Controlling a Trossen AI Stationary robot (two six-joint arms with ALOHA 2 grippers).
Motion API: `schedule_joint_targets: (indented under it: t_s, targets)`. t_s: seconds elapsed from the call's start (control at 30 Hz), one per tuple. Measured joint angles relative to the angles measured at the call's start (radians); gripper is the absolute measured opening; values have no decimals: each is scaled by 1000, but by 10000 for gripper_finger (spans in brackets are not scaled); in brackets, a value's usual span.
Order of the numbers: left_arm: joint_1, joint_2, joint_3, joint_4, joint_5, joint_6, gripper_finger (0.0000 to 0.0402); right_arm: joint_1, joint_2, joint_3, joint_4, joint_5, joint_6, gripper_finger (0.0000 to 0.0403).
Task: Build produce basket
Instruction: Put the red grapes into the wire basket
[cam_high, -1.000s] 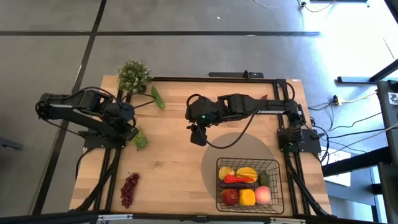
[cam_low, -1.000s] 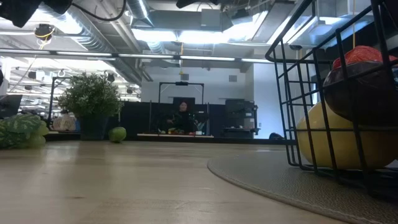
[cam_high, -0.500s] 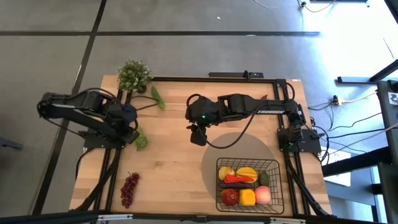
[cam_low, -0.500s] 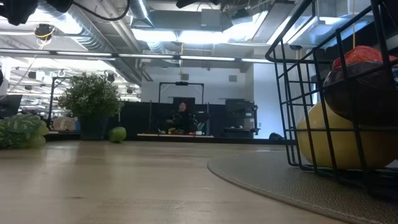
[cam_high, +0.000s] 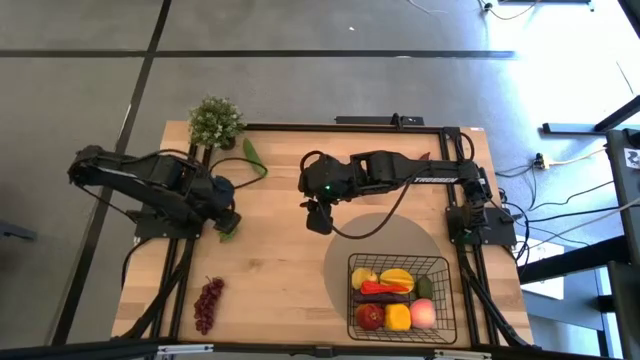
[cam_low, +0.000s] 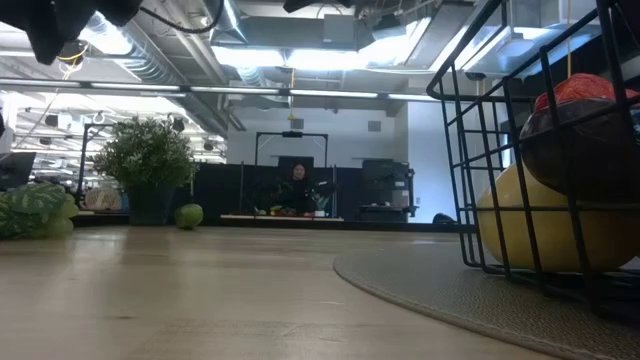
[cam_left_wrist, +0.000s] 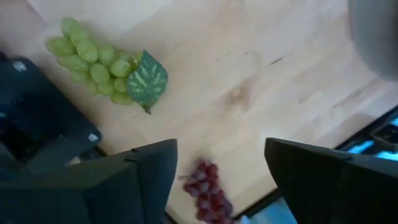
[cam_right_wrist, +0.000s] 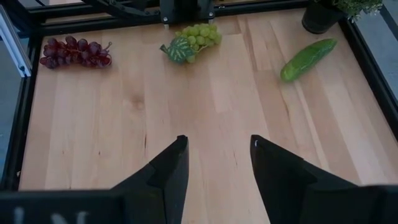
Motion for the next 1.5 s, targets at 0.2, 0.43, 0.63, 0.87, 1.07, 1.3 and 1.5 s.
schedule_joint_targets:
  t_s: [0.2,0.43,0.63,0.87,1.07,1.3,1.5]
  targets:
    - [-90,47,0,6,-34,145,243,0,0,0,0,0,0,162]
    - [-248,127,0,-10,36,-76,244,0,0,0,1,0,0,162]
    - [-408,203,0,0,39,-374,241,0,0,0,10,0,0,162]
    - [-580,324,0,20,41,-657,240,0,0,0,17,0,0,162]
    - [-671,452,0,154,38,-780,242,0,0,0,17,0,0,162]
    - [-724,571,0,202,62,-881,241,0,0,0,18,0,0,162]
    - [-749,637,0,207,63,-926,241,0,0,0,18,0,0,162]
